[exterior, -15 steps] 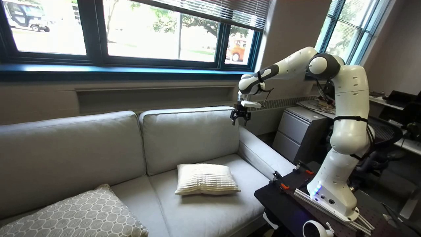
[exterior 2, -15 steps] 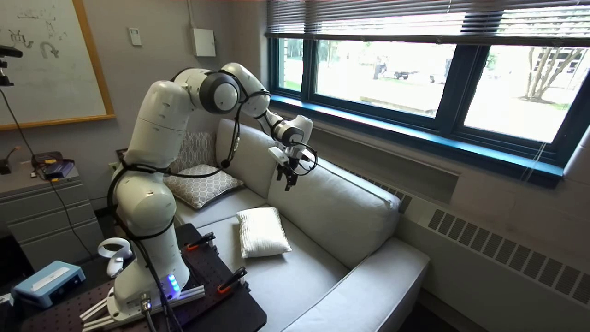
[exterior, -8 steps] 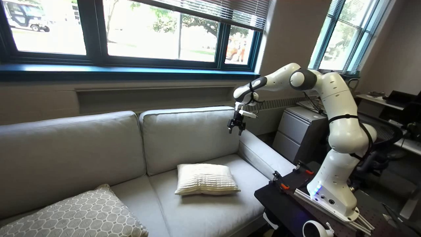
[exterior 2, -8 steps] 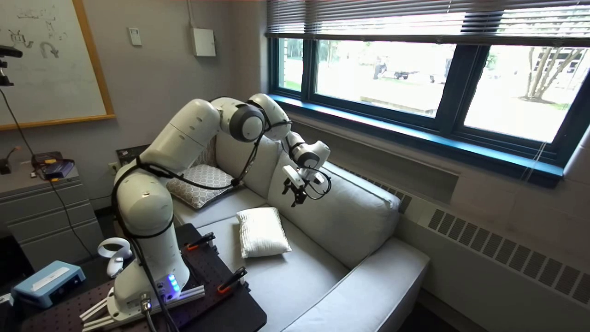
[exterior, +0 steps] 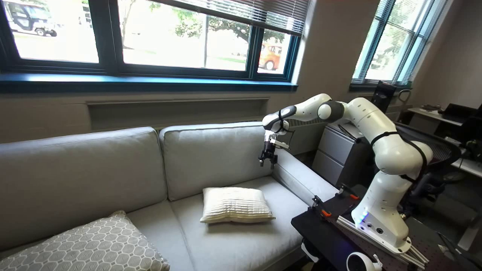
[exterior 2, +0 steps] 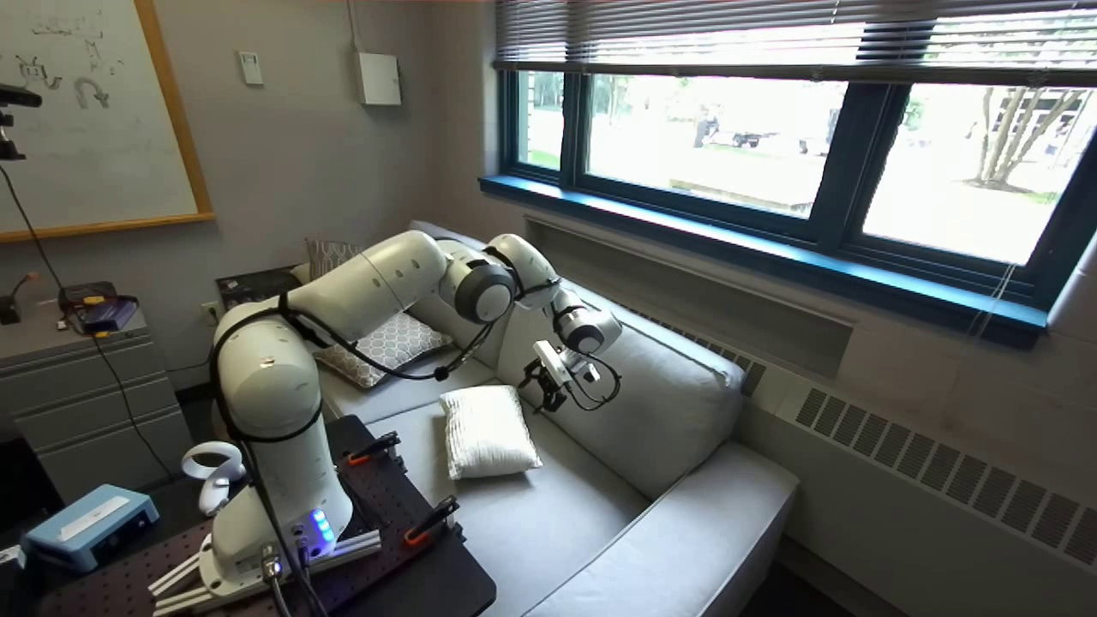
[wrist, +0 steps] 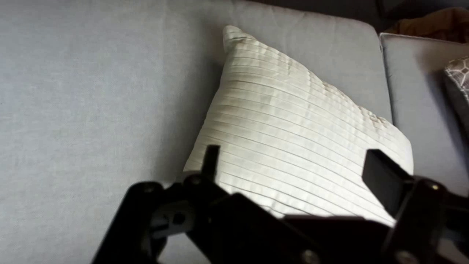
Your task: Put the pillow upright against the armrest
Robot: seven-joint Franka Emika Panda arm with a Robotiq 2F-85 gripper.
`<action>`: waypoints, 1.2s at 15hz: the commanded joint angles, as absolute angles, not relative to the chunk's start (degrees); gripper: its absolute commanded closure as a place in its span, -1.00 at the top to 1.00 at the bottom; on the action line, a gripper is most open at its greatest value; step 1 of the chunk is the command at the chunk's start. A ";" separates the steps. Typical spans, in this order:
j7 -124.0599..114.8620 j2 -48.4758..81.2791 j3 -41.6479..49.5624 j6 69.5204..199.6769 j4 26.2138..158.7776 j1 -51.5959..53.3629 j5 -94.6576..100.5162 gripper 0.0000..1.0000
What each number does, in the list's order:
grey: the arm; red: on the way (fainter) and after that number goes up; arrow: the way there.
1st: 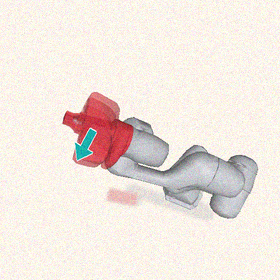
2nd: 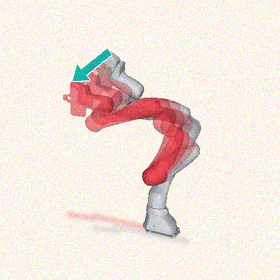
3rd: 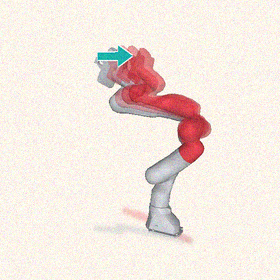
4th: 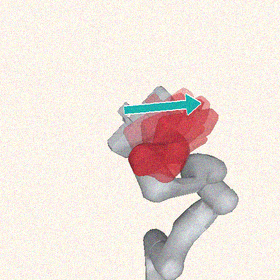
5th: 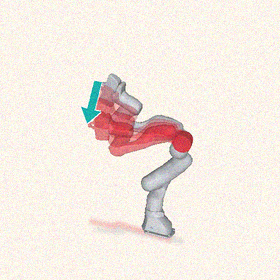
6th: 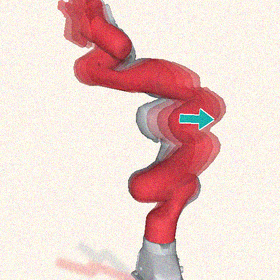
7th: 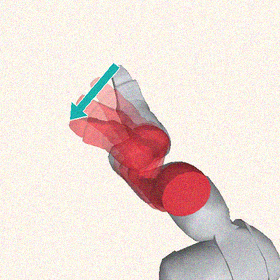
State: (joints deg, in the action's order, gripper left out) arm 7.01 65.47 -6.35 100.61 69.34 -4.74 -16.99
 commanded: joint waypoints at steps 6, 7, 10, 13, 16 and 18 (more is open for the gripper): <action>2.47 83.96 -6.35 82.51 44.82 -2.06 -14.87 1.00; 1.62 85.53 -6.35 80.70 42.81 -1.74 -14.94 1.00; 2.21 82.64 -6.33 82.28 48.39 -2.05 -15.94 1.00; 0.25 84.89 -6.44 80.32 44.71 -1.53 -15.82 1.00; -0.88 83.30 -5.49 84.24 46.59 -1.54 -16.00 1.00; -1.93 84.69 -5.32 88.90 45.06 -2.14 -16.52 1.00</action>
State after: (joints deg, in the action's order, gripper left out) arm 0.09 84.68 -5.73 83.91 44.93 -1.55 -15.95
